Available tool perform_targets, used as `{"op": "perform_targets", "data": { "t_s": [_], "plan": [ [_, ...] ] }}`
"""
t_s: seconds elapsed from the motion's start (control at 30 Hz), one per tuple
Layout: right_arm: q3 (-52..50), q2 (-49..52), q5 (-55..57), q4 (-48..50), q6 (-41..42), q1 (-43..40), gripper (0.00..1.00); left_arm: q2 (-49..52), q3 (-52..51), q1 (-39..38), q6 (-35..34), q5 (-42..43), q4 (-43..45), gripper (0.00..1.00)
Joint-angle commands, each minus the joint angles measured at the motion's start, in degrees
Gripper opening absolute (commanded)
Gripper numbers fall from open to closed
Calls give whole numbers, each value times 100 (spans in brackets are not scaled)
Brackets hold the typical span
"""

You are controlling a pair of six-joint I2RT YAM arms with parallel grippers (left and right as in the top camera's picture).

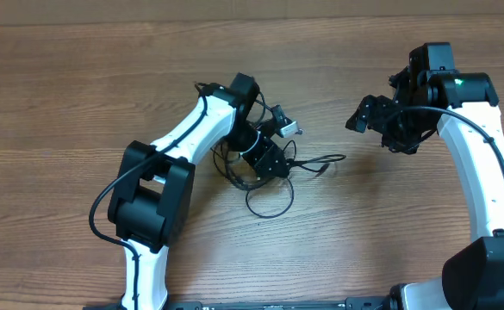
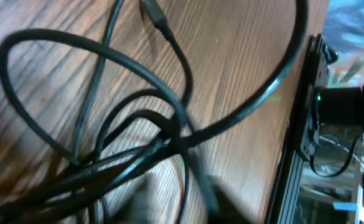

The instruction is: Untangle cables

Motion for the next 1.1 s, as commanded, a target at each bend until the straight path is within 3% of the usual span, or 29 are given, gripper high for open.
{"op": "perform_targets", "data": {
  "t_s": [0.0, 0.13, 0.2, 0.33, 0.5, 0.63, 0.73, 0.93, 1.07],
  "plan": [
    [-20, 11, -125, -4, 0, 13, 83, 2, 2, -55, -468, 146, 299, 4],
    [-20, 11, -1034, 48, -374, 15, 82, -9, 782, 210, -1263, 398, 68, 4],
    [-17, 11, -1593, 114, -721, 50, 80, -9, 1816, 413, -1292, 667, -678, 4],
    [90, 9, -3222, 144, -1797, 205, 80, -9, 3464, 710, -1325, 350, -1930, 4],
    [734, -46, -3397, 192, -1794, 503, 77, -9, 5069, 1121, -1585, 363, -2815, 4],
    [1202, -61, -3392, 531, -1342, 664, 76, -9, 5654, 1211, -1803, 361, -3193, 4],
    [1263, -59, -3303, 1209, -503, 800, 75, -11, 5921, 1215, -1888, 365, -3534, 4],
    [1255, -50, -1443, 1648, 986, 1561, 72, -11, 5984, 1217, -2267, 933, -3574, 4],
    [1200, 46, -1093, 1670, 1340, 1904, 72, -11, 5984, 1215, -2295, 1257, -3646, 4]
  ]
}}
